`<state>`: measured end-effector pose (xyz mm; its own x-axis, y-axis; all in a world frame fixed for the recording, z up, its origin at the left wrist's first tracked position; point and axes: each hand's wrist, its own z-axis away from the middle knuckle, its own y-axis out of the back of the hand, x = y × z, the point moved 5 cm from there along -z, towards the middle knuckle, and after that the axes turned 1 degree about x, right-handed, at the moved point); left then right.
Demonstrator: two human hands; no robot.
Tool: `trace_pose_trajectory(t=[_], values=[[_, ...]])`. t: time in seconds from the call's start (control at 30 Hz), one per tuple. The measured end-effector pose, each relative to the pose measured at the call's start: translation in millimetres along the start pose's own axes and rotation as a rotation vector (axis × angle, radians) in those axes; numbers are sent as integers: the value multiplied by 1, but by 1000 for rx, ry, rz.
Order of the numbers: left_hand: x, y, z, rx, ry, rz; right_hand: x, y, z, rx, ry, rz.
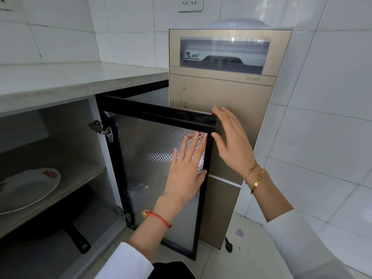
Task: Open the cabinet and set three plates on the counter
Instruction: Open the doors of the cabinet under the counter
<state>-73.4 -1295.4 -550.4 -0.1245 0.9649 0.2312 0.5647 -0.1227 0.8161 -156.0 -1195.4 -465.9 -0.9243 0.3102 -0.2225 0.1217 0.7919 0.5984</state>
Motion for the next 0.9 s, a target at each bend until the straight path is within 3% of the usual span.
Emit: trace_pose_trajectory(t=[0.23, 0.43, 0.9], values=[[-1, 17, 20, 14, -43, 38, -27, 10, 7, 37, 139, 120], [-16, 57, 41, 135, -2, 103, -68, 7, 8, 100, 251, 37], [-114, 191, 160, 399, 383, -57, -204, -83, 6, -110, 361, -298]])
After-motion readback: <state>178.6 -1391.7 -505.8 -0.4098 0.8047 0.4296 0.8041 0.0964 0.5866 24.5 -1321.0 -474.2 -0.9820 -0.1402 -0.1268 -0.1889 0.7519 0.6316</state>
